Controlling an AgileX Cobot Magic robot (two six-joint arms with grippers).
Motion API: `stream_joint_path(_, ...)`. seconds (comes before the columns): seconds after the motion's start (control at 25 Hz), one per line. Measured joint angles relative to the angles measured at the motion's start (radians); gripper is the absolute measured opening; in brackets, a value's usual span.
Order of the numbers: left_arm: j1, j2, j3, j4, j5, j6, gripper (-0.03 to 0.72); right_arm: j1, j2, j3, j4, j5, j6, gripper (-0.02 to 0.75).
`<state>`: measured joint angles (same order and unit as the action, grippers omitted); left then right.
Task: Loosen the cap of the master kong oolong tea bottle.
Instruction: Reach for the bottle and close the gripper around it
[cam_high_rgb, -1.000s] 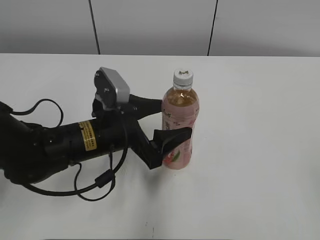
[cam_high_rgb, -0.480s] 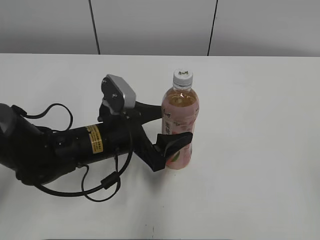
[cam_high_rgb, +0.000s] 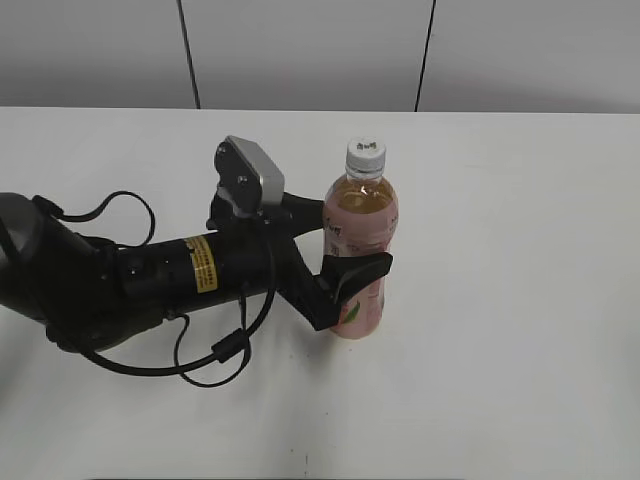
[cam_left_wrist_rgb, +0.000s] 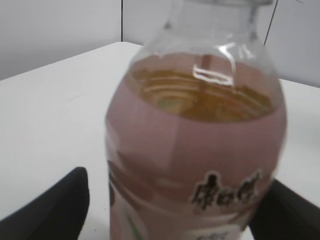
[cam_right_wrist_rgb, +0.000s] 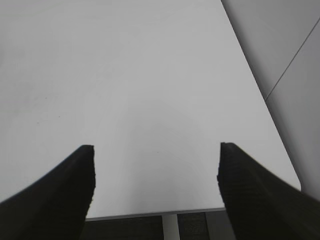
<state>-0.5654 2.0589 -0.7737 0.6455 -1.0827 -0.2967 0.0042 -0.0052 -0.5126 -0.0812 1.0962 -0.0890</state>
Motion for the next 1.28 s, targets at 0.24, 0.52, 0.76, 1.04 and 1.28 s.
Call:
stream_joint_path(0.24,-0.002,0.001,0.000,0.010,0.000,0.000,0.398,0.000,0.000,0.000,0.000,0.000,0.000,0.578)
stream_joint_path(0.52,-0.002,0.001,0.000,0.010,-0.011,0.000,0.398,0.000,0.000,0.000,0.000,0.000,0.000,0.578)
stream_joint_path(0.76,-0.002,0.012,0.000,0.011,-0.041,0.000,0.398,0.000,0.000,0.000,0.000,0.000,0.000,0.578)
stream_joint_path(1.04,-0.002,0.012,0.000,0.011,-0.043,-0.001,0.398,0.000,0.000,0.000,0.000,0.000,0.000,0.578)
stream_joint_path(1.28,-0.002,0.012,0.001,0.012,-0.041,-0.001,0.398,0.000,0.000,0.000,0.000,0.000,0.000,0.578)
